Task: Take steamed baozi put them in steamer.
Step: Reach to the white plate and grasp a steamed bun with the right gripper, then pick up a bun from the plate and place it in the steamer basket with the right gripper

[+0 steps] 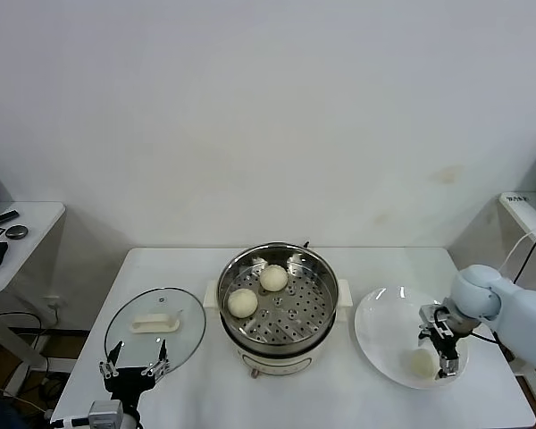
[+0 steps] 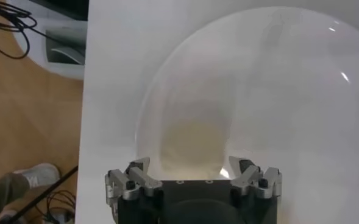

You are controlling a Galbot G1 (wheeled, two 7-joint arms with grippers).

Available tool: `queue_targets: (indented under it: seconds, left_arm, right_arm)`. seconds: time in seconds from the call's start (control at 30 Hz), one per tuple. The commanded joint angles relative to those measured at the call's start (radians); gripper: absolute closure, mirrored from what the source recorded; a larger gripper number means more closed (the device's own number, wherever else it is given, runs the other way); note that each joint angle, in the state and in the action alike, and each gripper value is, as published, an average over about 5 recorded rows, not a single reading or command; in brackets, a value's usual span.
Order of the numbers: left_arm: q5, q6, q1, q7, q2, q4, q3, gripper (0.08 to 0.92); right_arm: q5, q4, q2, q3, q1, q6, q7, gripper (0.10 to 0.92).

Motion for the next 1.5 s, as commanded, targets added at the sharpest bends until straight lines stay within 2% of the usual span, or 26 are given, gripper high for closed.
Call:
queue_targets:
  seconds: [0.03,0.2,0.6,1.13,1.33,1.5]
  left_arm:
    - [-0.001,0.000,-0.001,0.000,0.001,0.004,-0.002,0.177]
    - [0.000,0.001,-0.008,0.001,-0.001,0.007,0.001,0.177]
    - [0.000,0.001,-0.017,0.002,0.001,0.015,0.003,0.177]
    - [0.000,0.000,-0.020,0.001,0.001,0.019,0.006,0.177]
    - [0.002,0.000,-0.035,0.000,-0.002,0.024,0.016,0.177]
    - [0.025,-0.010,-0.045,-0.006,-0.006,0.018,0.028,0.177]
  right_arm:
    - [-0.007,-0.011,0.014,-0.001,-0.006,-0.003,0.001,0.203]
    - [-0.005,-0.008,0.010,-0.002,-0.010,-0.003,-0.011,0.205]
    - [-0.006,-0.014,0.012,-0.001,-0.013,-0.010,-0.002,0.300]
    - [0.027,-0.006,-0.001,0.006,0.003,-0.020,0.012,0.644]
    - [0.117,0.017,-0.020,-0.067,0.195,-0.017,-0.006,0.660]
    - [0.207,-0.017,0.028,-0.032,0.392,-0.011,-0.037,0.655]
